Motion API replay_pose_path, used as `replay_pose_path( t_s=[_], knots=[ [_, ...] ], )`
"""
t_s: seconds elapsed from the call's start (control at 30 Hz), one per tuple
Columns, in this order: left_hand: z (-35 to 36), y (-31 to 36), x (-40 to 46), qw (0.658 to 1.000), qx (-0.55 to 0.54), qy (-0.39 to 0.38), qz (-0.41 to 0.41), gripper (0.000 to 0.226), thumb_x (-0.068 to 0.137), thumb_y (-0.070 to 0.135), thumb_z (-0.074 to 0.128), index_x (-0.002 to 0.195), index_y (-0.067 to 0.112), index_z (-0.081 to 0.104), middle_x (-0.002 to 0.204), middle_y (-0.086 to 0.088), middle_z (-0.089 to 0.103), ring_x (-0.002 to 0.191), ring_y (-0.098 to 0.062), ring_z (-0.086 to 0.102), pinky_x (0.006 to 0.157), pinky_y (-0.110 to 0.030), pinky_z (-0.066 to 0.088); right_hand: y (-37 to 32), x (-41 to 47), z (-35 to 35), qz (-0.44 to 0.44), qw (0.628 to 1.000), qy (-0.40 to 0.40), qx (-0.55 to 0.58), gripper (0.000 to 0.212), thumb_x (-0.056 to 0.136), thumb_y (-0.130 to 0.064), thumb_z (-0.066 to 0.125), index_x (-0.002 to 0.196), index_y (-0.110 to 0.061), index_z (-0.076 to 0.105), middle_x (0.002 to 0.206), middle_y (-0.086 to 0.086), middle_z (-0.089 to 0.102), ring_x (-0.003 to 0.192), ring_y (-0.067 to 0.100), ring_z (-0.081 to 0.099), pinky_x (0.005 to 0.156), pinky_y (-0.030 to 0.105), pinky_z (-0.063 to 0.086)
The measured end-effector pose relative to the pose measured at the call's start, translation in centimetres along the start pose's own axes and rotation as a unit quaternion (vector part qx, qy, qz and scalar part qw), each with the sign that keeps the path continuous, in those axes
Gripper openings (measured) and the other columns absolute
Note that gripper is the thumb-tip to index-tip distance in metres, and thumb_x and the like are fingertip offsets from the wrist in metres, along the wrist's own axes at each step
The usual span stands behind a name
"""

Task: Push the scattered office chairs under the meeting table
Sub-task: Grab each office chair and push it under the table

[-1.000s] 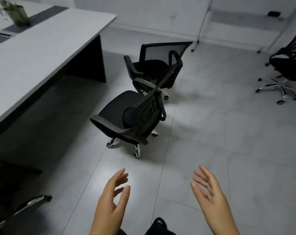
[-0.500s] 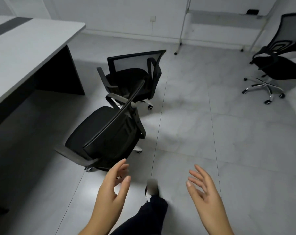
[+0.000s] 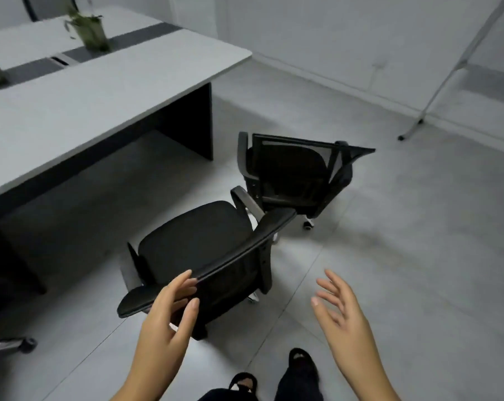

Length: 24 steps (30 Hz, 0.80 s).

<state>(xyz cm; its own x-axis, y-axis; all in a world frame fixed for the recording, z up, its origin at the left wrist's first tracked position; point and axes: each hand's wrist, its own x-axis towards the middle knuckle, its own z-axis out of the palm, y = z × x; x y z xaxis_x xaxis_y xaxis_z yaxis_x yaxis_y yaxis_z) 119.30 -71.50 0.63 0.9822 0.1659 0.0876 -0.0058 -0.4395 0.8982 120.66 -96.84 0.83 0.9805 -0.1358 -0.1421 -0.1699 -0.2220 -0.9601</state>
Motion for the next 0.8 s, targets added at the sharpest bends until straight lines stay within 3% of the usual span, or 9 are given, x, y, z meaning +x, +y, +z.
replay_pose_path(
  t_s=[0.2, 0.33, 0.4, 0.5, 0.57, 0.6, 0.7, 0.8],
  knots=[
    [2.2, 0.6, 1.6, 0.977, 0.115, 0.165, -0.068, 0.039, 0.082, 0.035, 0.048, 0.116, 0.052, 0.042, 0.114, 0.031, 0.05, 0.1, 0.008, 0.053, 0.074, -0.008, 0.042, -2.1, 10.7, 0.0, -0.074, 0.974, -0.21, -0.044, 0.047, 0.087, -0.02, 0.057, 0.116, -0.052, 0.037, 0.121, -0.021, 0.051, 0.107, -0.011, 0.049, 0.086, 0.013, 0.042],
    [3.4, -0.3, 2.5, 0.956, 0.231, 0.152, -0.101, 0.041, 0.088, 0.042, 0.053, 0.124, 0.024, 0.051, 0.112, 0.021, 0.057, 0.104, -0.004, 0.053, 0.084, -0.021, 0.042, -2.7, 16.2, 1.0, -0.166, 0.932, -0.292, -0.137, 0.047, 0.087, -0.024, 0.058, 0.127, -0.041, 0.039, 0.125, -0.014, 0.049, 0.114, -0.003, 0.045, 0.094, 0.02, 0.036],
    [3.4, -1.2, 2.7, 0.94, 0.302, 0.099, -0.124, 0.055, 0.082, 0.053, 0.04, 0.123, 0.019, 0.054, 0.115, 0.008, 0.06, 0.106, -0.011, 0.053, 0.086, -0.024, 0.04, -2.1, 18.4, 2.2, -0.252, 0.883, -0.327, -0.223, 0.051, 0.087, -0.028, 0.057, 0.135, -0.028, 0.037, 0.131, -0.009, 0.046, 0.122, 0.007, 0.04, 0.1, 0.023, 0.03],
    [3.2, -2.6, 2.9, 0.91, 0.388, 0.038, -0.139, 0.06, 0.079, 0.056, 0.035, 0.116, 0.015, 0.06, 0.113, 0.0, 0.064, 0.104, -0.02, 0.057, 0.09, -0.033, 0.042, 0.0, 20.9, 4.5, -0.338, 0.785, -0.369, -0.365, 0.054, 0.087, -0.038, 0.054, 0.136, -0.023, 0.038, 0.132, -0.005, 0.047, 0.124, 0.016, 0.041, 0.106, 0.033, 0.026],
    [2.8, -3.9, 3.3, 0.889, 0.434, 0.03, -0.143, 0.059, 0.079, 0.055, 0.035, 0.111, 0.015, 0.063, 0.108, -0.001, 0.067, 0.1, -0.021, 0.06, 0.092, -0.037, 0.043, 1.2, 21.8, 6.0, -0.405, 0.722, -0.36, -0.431, 0.047, 0.081, -0.045, 0.058, 0.122, -0.023, 0.054, 0.116, -0.006, 0.061, 0.108, 0.015, 0.056, 0.098, 0.036, 0.038],
    [2.6, -4.4, 3.6, 0.879, 0.453, 0.03, -0.147, 0.057, 0.078, 0.055, 0.035, 0.108, 0.016, 0.064, 0.103, 0.0, 0.068, 0.097, -0.021, 0.062, 0.092, -0.039, 0.043, 1.6, 22.0, 6.5, -0.437, 0.699, -0.345, -0.449, 0.042, 0.073, -0.046, 0.065, 0.109, -0.024, 0.062, 0.101, -0.009, 0.067, 0.093, 0.014, 0.063, 0.087, 0.034, 0.045],
    [2.2, -5.6, 4.5, 0.854, 0.493, 0.022, -0.163, 0.047, 0.078, 0.055, 0.037, 0.09, 0.019, 0.065, 0.083, 0.003, 0.067, 0.079, -0.022, 0.063, 0.079, -0.035, 0.047, 2.1, 22.5, 7.2, -0.487, 0.674, -0.318, -0.457, 0.037, 0.054, -0.041, 0.083, 0.085, -0.027, 0.068, 0.075, -0.01, 0.068, 0.064, 0.015, 0.064, 0.061, 0.029, 0.049],
    [2.8, -5.9, 4.3, 0.84, 0.516, 0.017, -0.167, 0.033, 0.078, 0.05, 0.057, 0.083, 0.018, 0.065, 0.075, 0.001, 0.065, 0.07, -0.023, 0.062, 0.071, -0.033, 0.048, 2.4, 23.2, 7.2, -0.516, 0.651, -0.31, -0.462, 0.036, 0.054, -0.038, 0.083, 0.084, -0.026, 0.067, 0.073, -0.007, 0.066, 0.061, 0.017, 0.062, 0.055, 0.029, 0.046]
  ],
)
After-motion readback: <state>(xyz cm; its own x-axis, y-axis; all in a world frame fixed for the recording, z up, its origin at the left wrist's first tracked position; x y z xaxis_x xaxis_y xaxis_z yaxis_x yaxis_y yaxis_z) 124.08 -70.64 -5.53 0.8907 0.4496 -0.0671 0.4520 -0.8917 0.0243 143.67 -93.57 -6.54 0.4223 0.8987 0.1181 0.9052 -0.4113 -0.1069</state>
